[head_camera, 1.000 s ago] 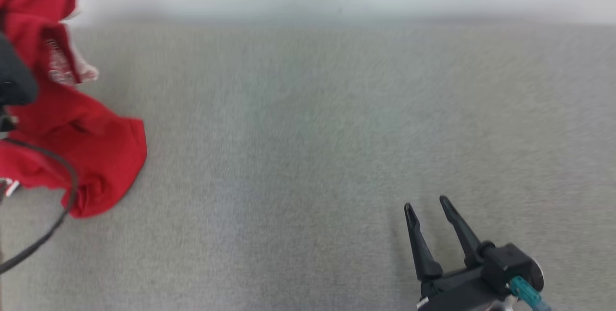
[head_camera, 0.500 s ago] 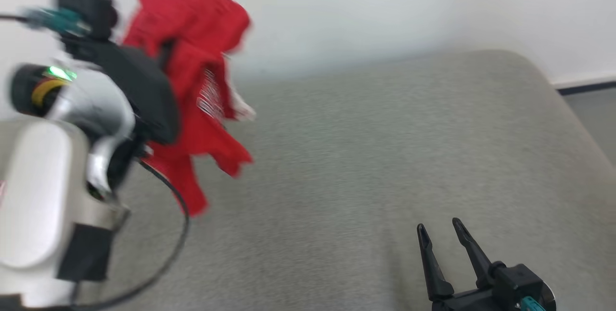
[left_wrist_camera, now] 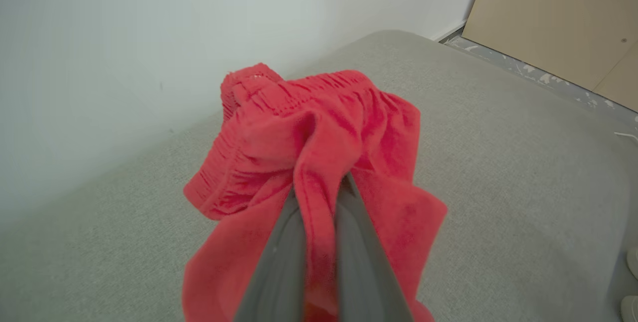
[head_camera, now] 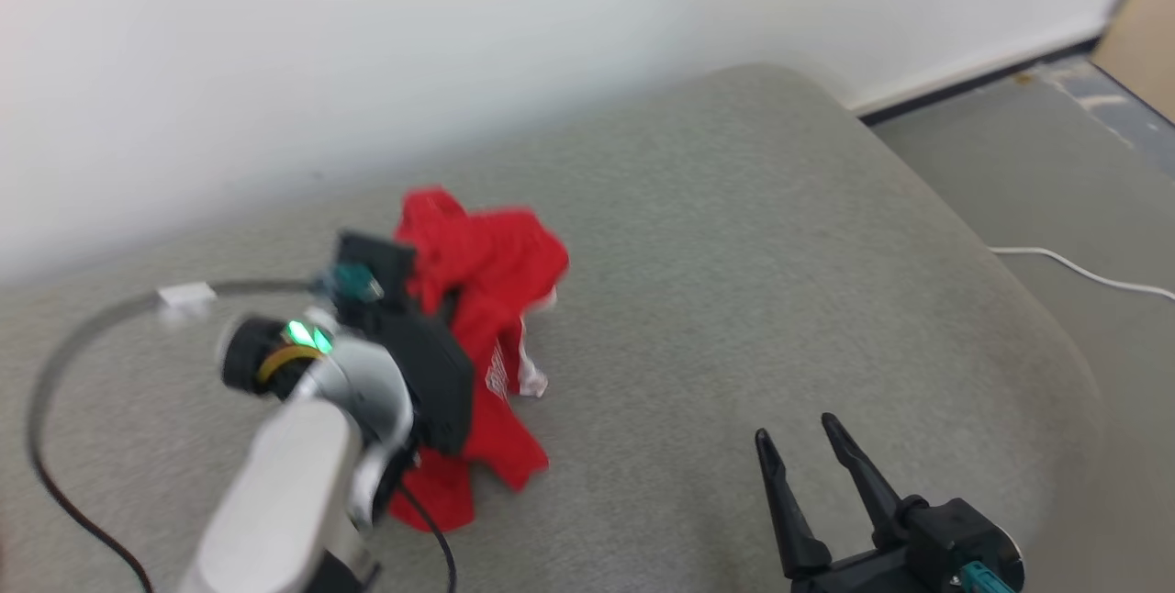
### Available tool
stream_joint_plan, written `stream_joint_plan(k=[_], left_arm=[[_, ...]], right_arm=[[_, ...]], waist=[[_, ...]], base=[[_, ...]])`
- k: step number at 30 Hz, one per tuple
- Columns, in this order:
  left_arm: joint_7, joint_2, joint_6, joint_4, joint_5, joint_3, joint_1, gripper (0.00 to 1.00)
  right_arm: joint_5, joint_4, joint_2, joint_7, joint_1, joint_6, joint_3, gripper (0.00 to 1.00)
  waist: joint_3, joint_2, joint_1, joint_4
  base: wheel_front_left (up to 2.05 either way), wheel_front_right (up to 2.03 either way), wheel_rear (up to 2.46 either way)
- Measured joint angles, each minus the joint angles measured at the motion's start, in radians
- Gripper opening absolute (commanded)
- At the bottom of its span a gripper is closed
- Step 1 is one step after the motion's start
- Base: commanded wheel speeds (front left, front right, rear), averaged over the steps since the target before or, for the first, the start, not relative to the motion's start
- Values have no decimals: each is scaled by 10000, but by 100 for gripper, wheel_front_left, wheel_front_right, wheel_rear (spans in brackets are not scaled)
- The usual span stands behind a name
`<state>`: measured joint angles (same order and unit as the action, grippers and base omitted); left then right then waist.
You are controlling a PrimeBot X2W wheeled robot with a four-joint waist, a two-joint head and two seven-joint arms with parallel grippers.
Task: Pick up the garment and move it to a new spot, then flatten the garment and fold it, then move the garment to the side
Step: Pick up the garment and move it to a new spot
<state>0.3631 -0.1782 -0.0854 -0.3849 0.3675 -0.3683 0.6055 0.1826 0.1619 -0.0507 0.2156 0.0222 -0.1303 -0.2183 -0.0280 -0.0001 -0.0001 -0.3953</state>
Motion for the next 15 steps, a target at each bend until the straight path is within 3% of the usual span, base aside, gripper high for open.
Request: stream_joint_plan(k=[7,8,9,15], left_arm=[[-1381,460,167,-1737,-545,-602,-313,0],[-1603,523,228,-1975,-610,-640,-306,38],[-1797,564,244,-2196,-644,-688,-287,100],[-2778,917,508,-3012,-472,-596,-239,100]], right_arm=[[10,0,-2,-48,46,0,-142,100],[10,0,-2,-56,46,0,-138,100],[6,0,0,-77,46,0,-144,100],[-82,-58,2,-151,-28,0,151,100]], waist=[[-240,1,1,-694],[-287,1,1,-734],[-328,2,2,-766],[-335,1,2,-628]], base=[[0,0,0],[0,0,0],[0,0,0],[0,0,0]])
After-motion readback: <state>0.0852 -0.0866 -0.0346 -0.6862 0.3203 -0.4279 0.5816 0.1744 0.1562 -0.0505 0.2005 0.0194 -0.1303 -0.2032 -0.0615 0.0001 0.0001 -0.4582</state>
